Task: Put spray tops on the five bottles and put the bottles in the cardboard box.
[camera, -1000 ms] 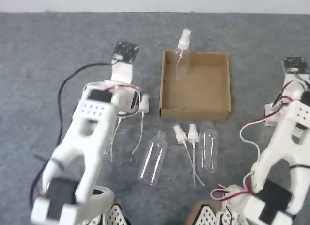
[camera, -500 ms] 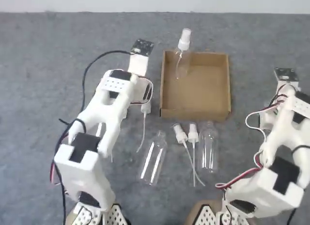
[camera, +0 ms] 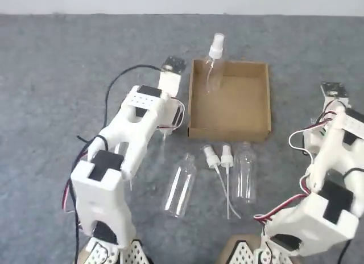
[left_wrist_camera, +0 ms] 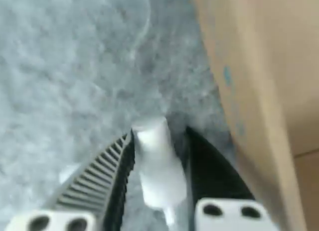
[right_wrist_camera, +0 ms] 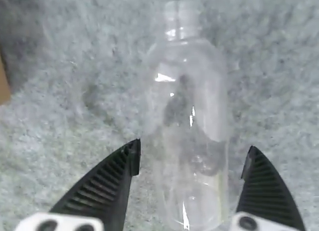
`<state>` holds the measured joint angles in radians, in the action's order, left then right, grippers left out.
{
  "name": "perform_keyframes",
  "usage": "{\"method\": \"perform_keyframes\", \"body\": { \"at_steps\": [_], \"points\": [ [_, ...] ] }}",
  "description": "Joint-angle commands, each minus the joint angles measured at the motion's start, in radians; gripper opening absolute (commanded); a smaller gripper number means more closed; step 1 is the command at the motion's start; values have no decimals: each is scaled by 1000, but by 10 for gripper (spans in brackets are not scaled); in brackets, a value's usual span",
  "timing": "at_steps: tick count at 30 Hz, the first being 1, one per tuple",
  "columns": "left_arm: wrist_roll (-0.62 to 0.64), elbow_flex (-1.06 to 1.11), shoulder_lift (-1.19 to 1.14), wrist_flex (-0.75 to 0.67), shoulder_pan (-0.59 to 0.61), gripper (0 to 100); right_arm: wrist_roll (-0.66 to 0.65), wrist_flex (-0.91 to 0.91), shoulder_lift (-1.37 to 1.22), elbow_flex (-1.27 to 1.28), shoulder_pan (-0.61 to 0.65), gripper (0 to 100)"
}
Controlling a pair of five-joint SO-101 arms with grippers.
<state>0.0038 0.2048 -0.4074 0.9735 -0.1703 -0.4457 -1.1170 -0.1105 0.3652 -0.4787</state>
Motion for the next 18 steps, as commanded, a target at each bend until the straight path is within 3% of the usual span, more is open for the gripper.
{"method": "perform_keyframes", "body": {
  "at_steps": [1, 8, 12, 18],
  "points": [
    [9, -38, 12, 20, -3, 144, -9, 10, 16, -9, -7, 286],
    [3, -42, 20, 28, -3, 9, -9, 8, 16, -9, -12, 286],
    [5, -42, 80, 63, -3, 9, -11, 8, 19, -9, -12, 286],
    [8, 18, 356, 133, 28, 9, -104, 8, 27, -17, -8, 286]
  ]
}}
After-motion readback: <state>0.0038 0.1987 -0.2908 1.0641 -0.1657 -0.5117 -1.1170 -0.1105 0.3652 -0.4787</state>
